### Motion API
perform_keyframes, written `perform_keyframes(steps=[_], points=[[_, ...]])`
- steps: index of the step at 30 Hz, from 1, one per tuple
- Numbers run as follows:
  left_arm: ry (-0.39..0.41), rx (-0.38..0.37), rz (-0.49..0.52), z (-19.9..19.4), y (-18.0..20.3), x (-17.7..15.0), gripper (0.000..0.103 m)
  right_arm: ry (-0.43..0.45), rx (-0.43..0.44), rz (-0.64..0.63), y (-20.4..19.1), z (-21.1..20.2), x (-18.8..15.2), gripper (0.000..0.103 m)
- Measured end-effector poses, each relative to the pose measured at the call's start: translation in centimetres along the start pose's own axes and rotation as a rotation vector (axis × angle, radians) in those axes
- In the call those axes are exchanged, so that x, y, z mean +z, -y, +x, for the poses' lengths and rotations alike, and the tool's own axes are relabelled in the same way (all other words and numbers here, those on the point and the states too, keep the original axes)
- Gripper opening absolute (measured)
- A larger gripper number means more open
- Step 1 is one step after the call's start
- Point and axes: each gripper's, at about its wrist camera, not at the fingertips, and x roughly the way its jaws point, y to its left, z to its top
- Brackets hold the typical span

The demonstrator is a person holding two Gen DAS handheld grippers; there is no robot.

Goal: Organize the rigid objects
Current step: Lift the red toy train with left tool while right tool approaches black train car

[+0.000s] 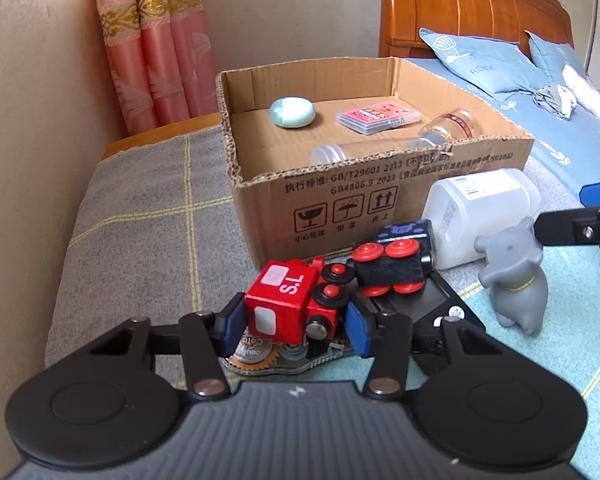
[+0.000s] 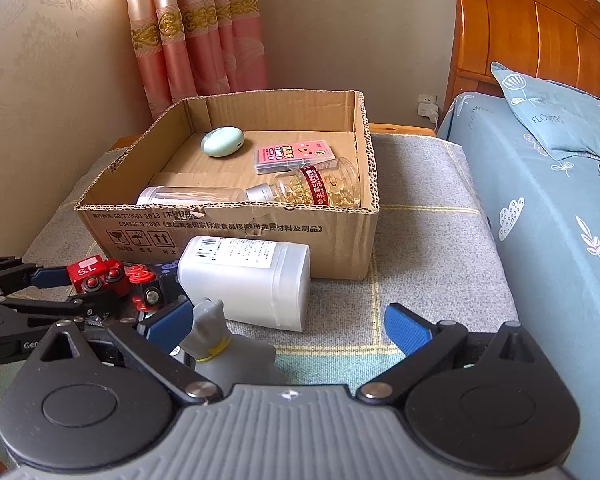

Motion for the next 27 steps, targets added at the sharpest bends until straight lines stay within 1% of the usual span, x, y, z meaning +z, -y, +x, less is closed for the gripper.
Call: perform_keyframes(steps=[2, 3, 7, 12, 17, 21, 26, 27], points=[[-0.004, -0.001, -0.020, -0.6, -0.1, -0.6, 0.049, 0.005, 0.004, -0.004, -0.1, -0.2, 0.0, 0.103], [-0.003, -0.007, -0.030, -1.0, -0.3, -0.9, 0.046, 0.007, 0.006, -0.007, -0.2, -0.3, 0.0, 0.103], [-0.007, -0.014, -0.063, -2.6, -0.8, -2.3, 0.046, 0.017, 0.017, -0.030, -0.8, -0.8, 0.1, 0.103], [-0.016, -0.013, -0.075, -4.3, -1.1, -4.0, 0.046, 0.031, 0.039, -0.086, -2.3, -1.5, 0.1, 0.103], [-0.021, -0.024, -0.090, -5.5, -1.5, -5.4, 0.046, 0.037, 0.107, -0.155, -4.0, -2.2, -0.1, 0.103], [-0.022, -0.021, -0.097, -5.4, -1.6, -5.6, 0.049, 0.044, 0.143, -0.210, -5.4, -2.5, -0.4, 0.103], [-0.008, 0.001, -0.089, -4.7, -1.4, -5.1, 0.058, 0.030, 0.194, -0.266, -6.6, -2.3, -0.5, 0.103], [0.003, 0.001, -0.084, -4.6, -1.3, -5.0, 0.063, 0.030, 0.201, -0.280, -6.9, -2.2, -0.6, 0.103]])
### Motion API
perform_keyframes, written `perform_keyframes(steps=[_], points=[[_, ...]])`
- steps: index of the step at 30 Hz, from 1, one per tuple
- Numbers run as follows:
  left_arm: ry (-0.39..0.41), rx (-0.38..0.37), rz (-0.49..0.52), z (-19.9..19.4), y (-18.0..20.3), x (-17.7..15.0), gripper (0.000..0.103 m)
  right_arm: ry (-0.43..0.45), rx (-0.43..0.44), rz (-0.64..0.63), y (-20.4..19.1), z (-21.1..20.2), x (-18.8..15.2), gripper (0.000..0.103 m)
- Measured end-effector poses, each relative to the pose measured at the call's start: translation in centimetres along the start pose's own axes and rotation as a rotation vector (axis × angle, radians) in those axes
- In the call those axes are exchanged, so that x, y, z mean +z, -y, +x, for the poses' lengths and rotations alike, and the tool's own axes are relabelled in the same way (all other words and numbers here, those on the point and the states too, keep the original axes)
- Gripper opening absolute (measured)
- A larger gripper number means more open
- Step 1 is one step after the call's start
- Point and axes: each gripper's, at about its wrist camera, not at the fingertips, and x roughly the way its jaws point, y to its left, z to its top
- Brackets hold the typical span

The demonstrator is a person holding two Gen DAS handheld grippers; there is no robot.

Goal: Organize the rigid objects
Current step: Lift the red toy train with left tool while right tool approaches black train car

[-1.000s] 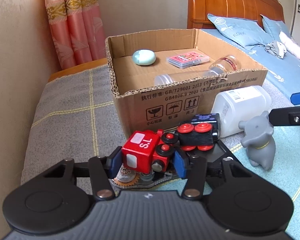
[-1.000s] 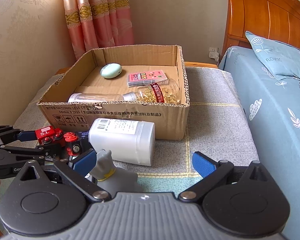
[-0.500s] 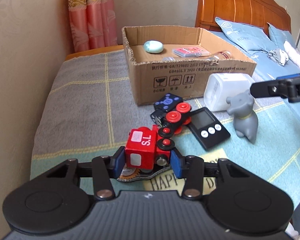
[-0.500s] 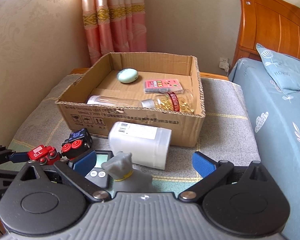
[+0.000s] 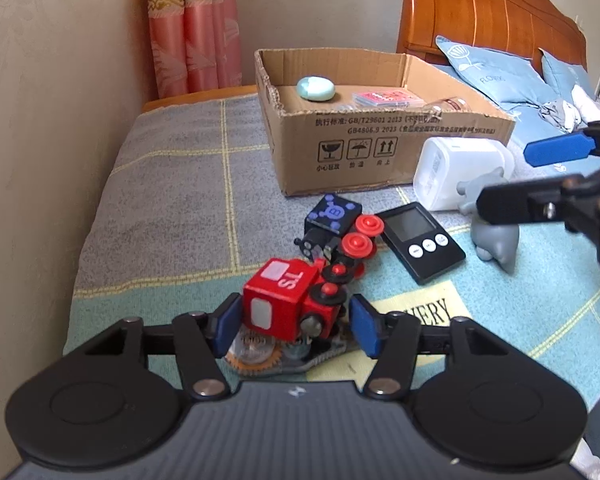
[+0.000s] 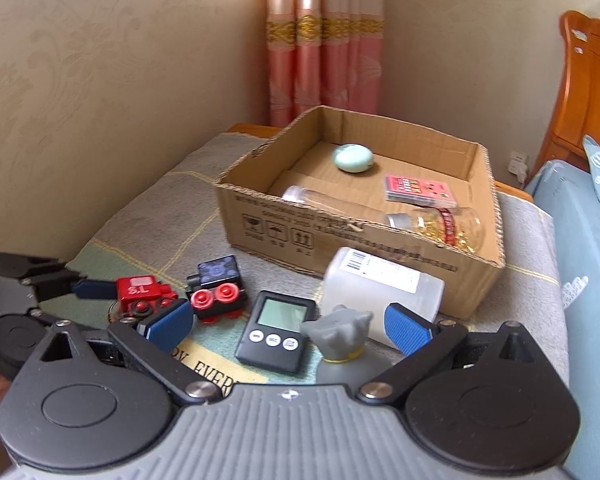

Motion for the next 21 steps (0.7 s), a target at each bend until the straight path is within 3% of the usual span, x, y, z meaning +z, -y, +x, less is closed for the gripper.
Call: perform_keyframes(steps=[11, 21], points=[[0.017, 0.030, 0.014, 0.7, -1.2, 1.1, 0.067, -0.021, 0.118, -0.205, -2.7, 1.9, 0.6, 0.103], [0.005, 0.118, -0.105, 1.7, -4.5, 1.8, 0.067, -0.048, 0.177, -0.407, -4.8, 4.5, 0.8, 0.103]])
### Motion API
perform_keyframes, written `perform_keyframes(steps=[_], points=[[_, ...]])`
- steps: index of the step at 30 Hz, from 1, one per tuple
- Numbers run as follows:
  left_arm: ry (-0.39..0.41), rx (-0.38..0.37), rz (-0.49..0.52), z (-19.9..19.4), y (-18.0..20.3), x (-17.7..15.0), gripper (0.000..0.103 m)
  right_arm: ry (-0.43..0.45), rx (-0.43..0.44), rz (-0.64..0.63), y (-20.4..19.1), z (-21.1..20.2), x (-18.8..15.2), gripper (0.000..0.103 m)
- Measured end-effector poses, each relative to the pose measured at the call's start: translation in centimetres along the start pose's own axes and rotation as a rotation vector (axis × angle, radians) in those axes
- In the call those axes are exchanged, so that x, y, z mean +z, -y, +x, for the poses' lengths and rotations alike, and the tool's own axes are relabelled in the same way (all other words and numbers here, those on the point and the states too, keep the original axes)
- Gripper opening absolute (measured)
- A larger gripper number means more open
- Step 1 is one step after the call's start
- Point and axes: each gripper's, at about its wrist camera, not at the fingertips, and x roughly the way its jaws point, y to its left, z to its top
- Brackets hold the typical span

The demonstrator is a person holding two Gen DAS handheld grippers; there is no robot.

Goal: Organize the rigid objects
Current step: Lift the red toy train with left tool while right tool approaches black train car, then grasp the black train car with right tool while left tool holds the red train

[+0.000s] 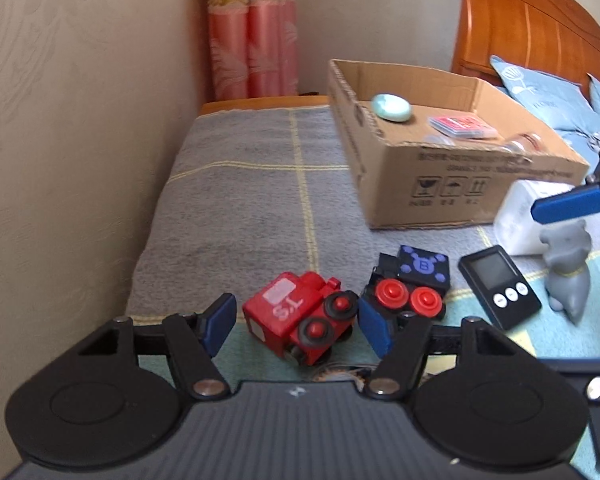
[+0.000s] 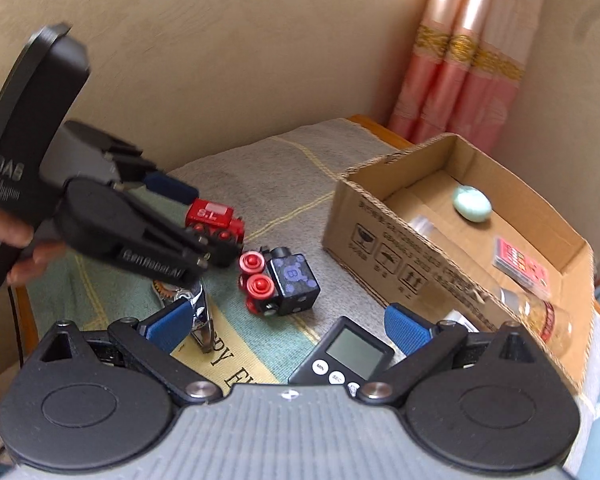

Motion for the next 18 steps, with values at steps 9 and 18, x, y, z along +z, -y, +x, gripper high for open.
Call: perform_keyframes(steps=[9, 18], points=[[-0.022, -0.029, 0.110, 0.0, 0.1, -0.6, 0.067, -0.035, 0.068, -0.146, 0.2, 3.7, 1.1, 0.090], [-0.018, -0.077, 0.094, 1.3, -0.6, -0.5, 0.059, -0.044, 0.113, -0.153, 0.6, 6.6, 1.9, 0.074]])
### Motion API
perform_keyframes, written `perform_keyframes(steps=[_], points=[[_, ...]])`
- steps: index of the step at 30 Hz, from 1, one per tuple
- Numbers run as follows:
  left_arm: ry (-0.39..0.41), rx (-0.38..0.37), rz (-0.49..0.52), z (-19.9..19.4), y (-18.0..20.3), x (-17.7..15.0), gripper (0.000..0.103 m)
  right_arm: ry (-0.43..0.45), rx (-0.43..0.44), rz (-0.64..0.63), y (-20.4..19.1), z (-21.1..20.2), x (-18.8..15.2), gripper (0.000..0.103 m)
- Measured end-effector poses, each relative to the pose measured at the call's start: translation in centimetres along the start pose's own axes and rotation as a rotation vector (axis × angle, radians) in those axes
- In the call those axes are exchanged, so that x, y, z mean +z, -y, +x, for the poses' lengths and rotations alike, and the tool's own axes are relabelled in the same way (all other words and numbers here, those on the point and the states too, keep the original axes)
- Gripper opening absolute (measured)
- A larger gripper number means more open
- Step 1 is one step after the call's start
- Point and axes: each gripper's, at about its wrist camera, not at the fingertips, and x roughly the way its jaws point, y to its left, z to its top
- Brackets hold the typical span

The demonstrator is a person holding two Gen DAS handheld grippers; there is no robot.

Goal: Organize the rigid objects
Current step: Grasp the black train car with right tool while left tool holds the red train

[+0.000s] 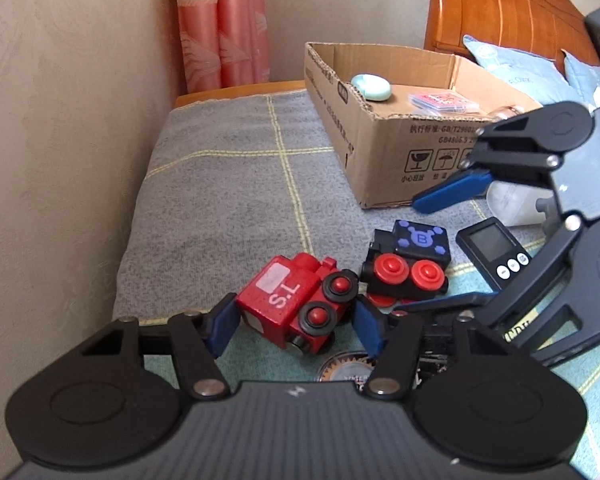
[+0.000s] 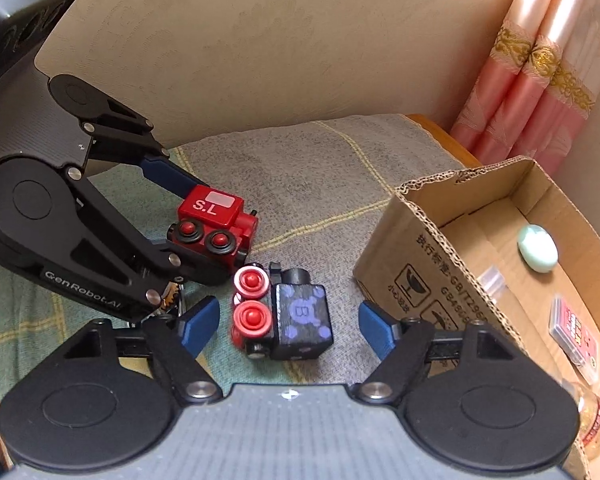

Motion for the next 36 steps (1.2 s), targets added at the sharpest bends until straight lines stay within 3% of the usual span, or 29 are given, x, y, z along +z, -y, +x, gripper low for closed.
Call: perform_keyframes(steps=[3, 6, 12, 19, 23, 28, 36], points=[[0.005, -0.011, -0.027, 0.1, -0.3, 0.0, 0.059, 0.000, 0.015, 0.018, -0.3, 0.4, -0.2, 0.058], [0.005, 0.000, -0.062, 0.1, -0.2, -0.1, 0.059, 0.016, -0.009, 0.060, -0.6, 0.3, -0.6, 0.056], [0.008, 0.040, -0.169, -0.1, 0.3, -0.3, 0.055, 0.044, -0.057, 0.259, -1.2, -0.3, -1.9, 0.054], [0.013, 0.080, -0.242, -0.7, 0.3, -0.8, 0.054, 0.049, -0.165, 0.398, -1.5, -0.9, -2.6, 0.054], [-0.008, 0.085, -0.214, -1.4, 0.7, -1.3, 0.051, 0.025, -0.163, 0.433, -1.3, -1.7, -3.2, 0.054], [0.006, 0.101, -0.223, -1.7, 0.0, -1.7, 0.072, 0.042, -0.116, 0.451, -0.4, -2.3, -3.6, 0.058], [0.014, 0.097, -0.118, 0.0, -0.4, -1.0, 0.072, 0.053, -0.145, 0.440, 0.0, -0.7, -2.9, 0.062]])
